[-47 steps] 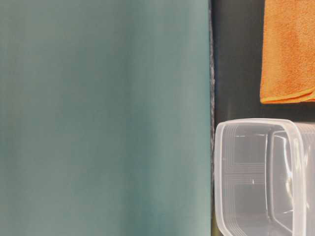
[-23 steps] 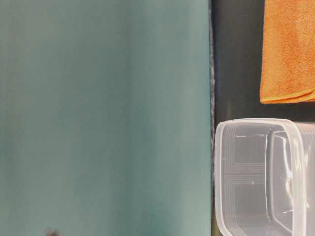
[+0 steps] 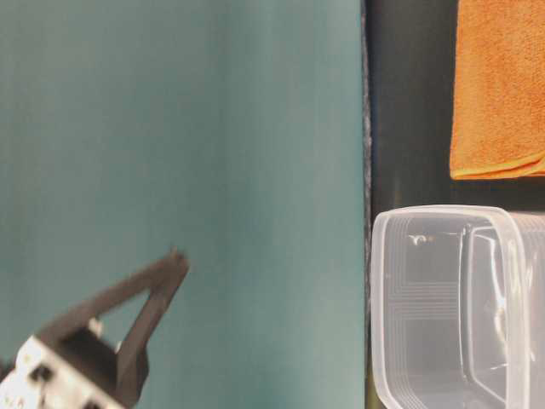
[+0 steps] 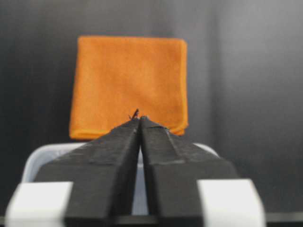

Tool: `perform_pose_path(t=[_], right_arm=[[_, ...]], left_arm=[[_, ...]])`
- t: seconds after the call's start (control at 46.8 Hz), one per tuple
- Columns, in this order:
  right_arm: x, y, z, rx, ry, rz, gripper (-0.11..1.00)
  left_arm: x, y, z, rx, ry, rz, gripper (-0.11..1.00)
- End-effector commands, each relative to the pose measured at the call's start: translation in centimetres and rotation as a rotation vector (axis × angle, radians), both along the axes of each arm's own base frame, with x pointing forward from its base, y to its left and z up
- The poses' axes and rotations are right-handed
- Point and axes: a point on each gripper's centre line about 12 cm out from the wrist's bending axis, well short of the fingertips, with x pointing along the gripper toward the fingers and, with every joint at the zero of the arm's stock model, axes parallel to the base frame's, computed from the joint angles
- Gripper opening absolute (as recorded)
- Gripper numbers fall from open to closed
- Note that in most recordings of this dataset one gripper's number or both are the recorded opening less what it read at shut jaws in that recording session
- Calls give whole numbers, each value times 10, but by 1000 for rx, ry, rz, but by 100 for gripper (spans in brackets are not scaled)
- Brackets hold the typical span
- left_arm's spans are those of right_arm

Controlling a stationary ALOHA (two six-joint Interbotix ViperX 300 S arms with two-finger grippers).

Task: Place the orange towel into the container with the left arm.
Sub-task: 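Move the left gripper over the orange towel and lower it open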

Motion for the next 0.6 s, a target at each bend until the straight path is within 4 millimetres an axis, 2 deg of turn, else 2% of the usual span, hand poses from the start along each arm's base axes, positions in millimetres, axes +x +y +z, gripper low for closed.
perform_pose_path(t=[0.0,0.064,0.171,0.278,0.321,0.577], right_arm=[[-1,-2,3,-13,-10,-12,72],[-3,-2,4,-20,-17,-15,78],[-5,-2,6,-22,-29,-13,78],[-6,-2,8,-22,-40,-15,78],[-6,-2,8,-23,-44,-15,78],[-11,-2,13,-28,-79,-14,78]], left_arm=[[18,7,10,7,35,16,12],[28,10,8,9,68,23,31],[50,13,4,15,123,23,64],[73,16,-6,31,203,15,86],[82,18,-12,40,237,8,90],[127,17,-62,90,451,-60,88]])
